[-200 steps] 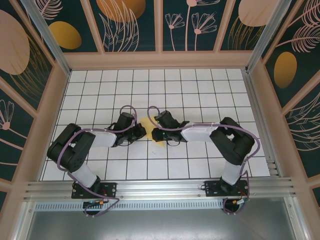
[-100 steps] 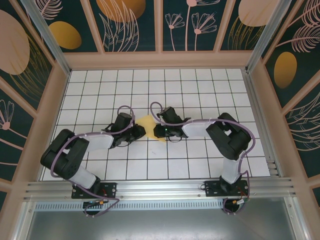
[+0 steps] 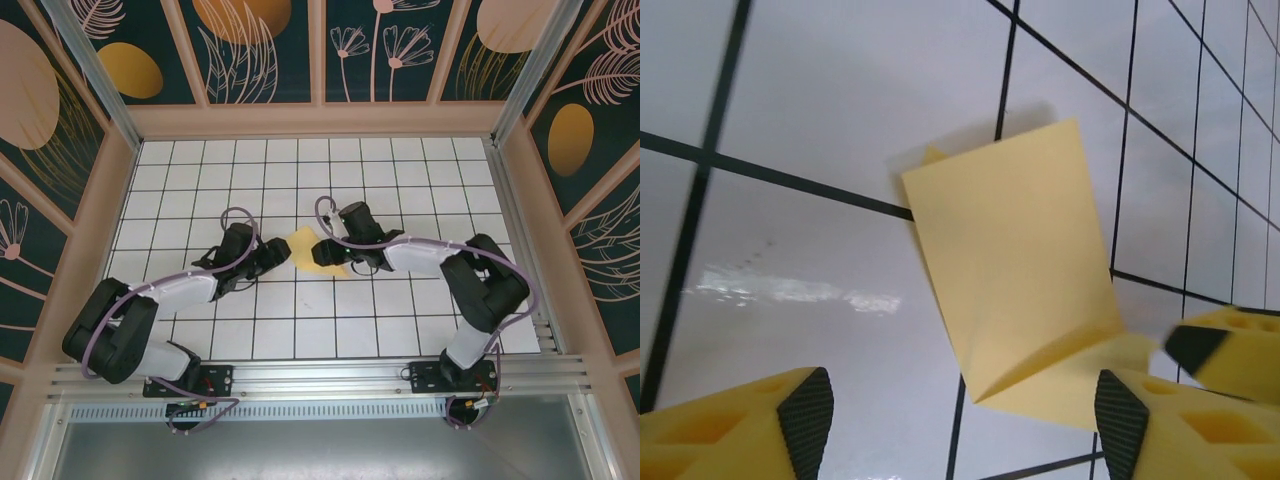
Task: Fold a paper plane with a square sheet of paper (pick it up from the middle)
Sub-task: Fold the wing for the fifth time at the center of the table.
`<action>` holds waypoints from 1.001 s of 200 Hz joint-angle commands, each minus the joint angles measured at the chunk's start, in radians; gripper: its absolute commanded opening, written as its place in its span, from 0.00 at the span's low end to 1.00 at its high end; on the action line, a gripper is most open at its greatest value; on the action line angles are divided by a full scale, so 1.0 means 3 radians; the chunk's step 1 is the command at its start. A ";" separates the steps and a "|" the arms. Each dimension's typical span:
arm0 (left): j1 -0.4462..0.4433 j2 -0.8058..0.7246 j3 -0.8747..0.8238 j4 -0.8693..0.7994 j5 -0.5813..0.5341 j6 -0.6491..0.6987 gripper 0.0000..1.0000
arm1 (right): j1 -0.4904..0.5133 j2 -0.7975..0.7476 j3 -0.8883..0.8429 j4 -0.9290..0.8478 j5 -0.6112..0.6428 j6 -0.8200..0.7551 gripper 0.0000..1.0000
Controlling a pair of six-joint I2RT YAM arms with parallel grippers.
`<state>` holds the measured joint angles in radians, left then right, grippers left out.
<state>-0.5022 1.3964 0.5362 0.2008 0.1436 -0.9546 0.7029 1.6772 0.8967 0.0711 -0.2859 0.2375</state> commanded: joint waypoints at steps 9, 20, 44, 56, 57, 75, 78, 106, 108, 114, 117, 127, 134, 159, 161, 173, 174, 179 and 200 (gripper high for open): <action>0.0081 -0.0162 -0.0086 -0.0092 -0.0170 0.0007 0.84 | 0.0045 -0.0241 0.0097 -0.0132 0.0245 -0.0062 0.56; 0.0103 -0.0204 -0.0108 -0.0074 -0.0184 0.0012 0.89 | 0.0050 -0.0218 0.0102 -0.0145 0.0258 -0.0019 0.52; 0.0139 -0.0298 -0.0183 0.0027 -0.0152 0.0003 0.95 | 0.0064 -0.0092 0.0138 -0.0115 0.0124 0.0083 0.40; 0.0160 -0.0331 -0.0219 0.0094 -0.0092 -0.0009 0.96 | 0.0065 -0.0003 0.0160 -0.0086 0.0017 0.0129 0.36; 0.0160 -0.0335 -0.0221 0.0101 -0.0083 -0.0011 0.96 | 0.0065 0.0003 0.0163 -0.0083 0.0009 0.0132 0.36; 0.0176 -0.0337 -0.0233 0.0133 -0.0021 -0.0043 0.97 | 0.0052 0.0125 0.0165 -0.0003 -0.0100 0.0170 0.34; 0.0176 -0.0327 -0.0228 0.0131 -0.0013 -0.0040 0.97 | 0.0050 0.0146 0.0161 0.0002 -0.0119 0.0174 0.34; 0.0184 -0.0216 -0.0200 0.0151 0.0089 -0.0044 0.97 | 0.0002 0.0310 0.0219 0.0028 -0.0202 0.0186 0.34; 0.0182 -0.0206 -0.0199 0.0156 0.0099 -0.0042 0.97 | 0.0001 0.0319 0.0218 0.0035 -0.0202 0.0191 0.34; 0.0181 -0.0183 -0.0197 0.0168 0.0124 -0.0039 0.97 | -0.0014 0.0341 0.0217 0.0048 -0.0194 0.0195 0.34; 0.0182 -0.0169 -0.0200 0.0175 0.0134 -0.0037 0.97 | -0.0024 0.0347 0.0220 0.0048 -0.0188 0.0199 0.34; 0.0183 -0.0137 -0.0184 0.0191 0.0157 -0.0032 0.97 | -0.0049 0.0370 0.0219 0.0073 -0.0168 0.0213 0.34; 0.0181 -0.0117 -0.0180 0.0199 0.0180 -0.0023 0.97 | -0.0070 0.0380 0.0216 0.0096 -0.0162 0.0222 0.34; 0.0183 -0.0045 -0.0152 0.0231 0.0286 0.0003 0.97 | -0.0146 0.0444 0.0215 0.0145 -0.0167 0.0259 0.33; 0.0181 -0.0043 -0.0151 0.0233 0.0294 0.0004 0.97 | -0.0151 0.0451 0.0214 0.0146 -0.0167 0.0261 0.34; 0.0181 -0.0018 -0.0143 0.0246 0.0338 0.0016 0.97 | -0.0170 0.0490 0.0209 0.0155 -0.0177 0.0272 0.33; 0.0181 -0.0015 -0.0142 0.0246 0.0339 0.0014 0.97 | -0.0170 0.0489 0.0208 0.0156 -0.0182 0.0272 0.33; 0.0181 -0.0009 -0.0141 0.0256 0.0353 0.0014 0.96 | -0.0175 0.0502 0.0207 0.0165 -0.0182 0.0277 0.33; 0.0176 0.0017 -0.0140 0.0299 0.0431 0.0019 0.96 | -0.0191 0.0536 0.0199 0.0167 -0.0177 0.0291 0.32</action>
<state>-0.4534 1.3899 0.4778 0.2432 0.2279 -0.9558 0.6518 1.8160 0.9367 0.0937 -0.3164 0.3061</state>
